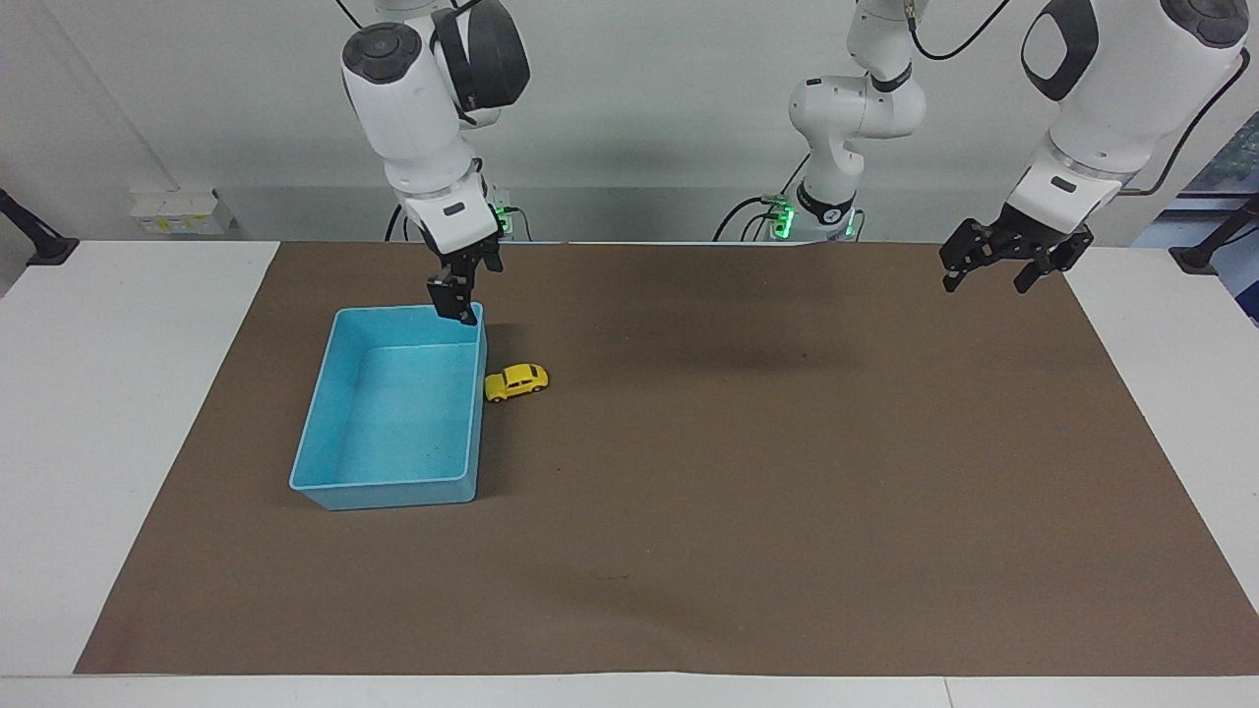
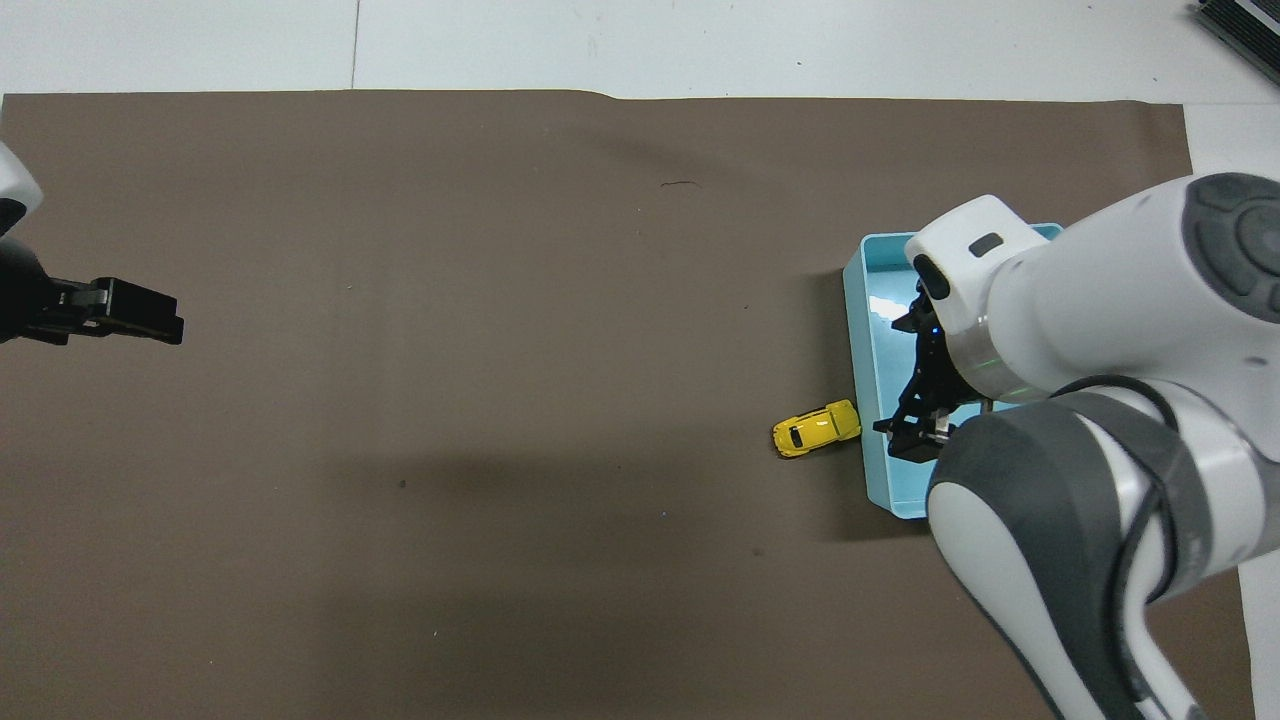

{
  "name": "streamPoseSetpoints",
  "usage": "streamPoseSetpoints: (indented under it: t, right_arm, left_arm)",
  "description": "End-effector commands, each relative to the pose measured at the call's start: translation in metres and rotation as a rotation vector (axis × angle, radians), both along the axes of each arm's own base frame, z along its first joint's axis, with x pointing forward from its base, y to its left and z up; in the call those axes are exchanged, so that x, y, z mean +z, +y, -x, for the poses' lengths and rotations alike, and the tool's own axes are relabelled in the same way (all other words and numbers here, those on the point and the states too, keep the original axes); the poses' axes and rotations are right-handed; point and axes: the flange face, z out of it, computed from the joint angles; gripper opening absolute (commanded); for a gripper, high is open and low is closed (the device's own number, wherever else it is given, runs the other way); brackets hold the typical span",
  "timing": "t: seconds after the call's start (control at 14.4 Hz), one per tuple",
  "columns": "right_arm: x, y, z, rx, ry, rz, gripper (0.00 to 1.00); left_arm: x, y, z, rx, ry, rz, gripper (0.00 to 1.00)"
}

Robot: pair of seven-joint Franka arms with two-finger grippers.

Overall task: Wind up and store yellow beetle car
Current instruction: 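Move the right gripper down to the car beside the tray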

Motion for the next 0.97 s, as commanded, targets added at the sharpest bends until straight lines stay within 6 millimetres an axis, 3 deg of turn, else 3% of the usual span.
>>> streamPoseSetpoints:
  t: [0.0,0.9]
  right_arm:
    - [-0.032,0.010,0.009,0.072,-0.022,-0.006,1.00]
    - [-0.152,0.002,0.027,0.216,-0.052,0.008,1.00]
  left_arm:
    - [0.002,0.003,0.007,0.008,-0.001,0.008,1.00]
    - [0.002,0.003,0.007,0.008,-0.001,0.008,1.00]
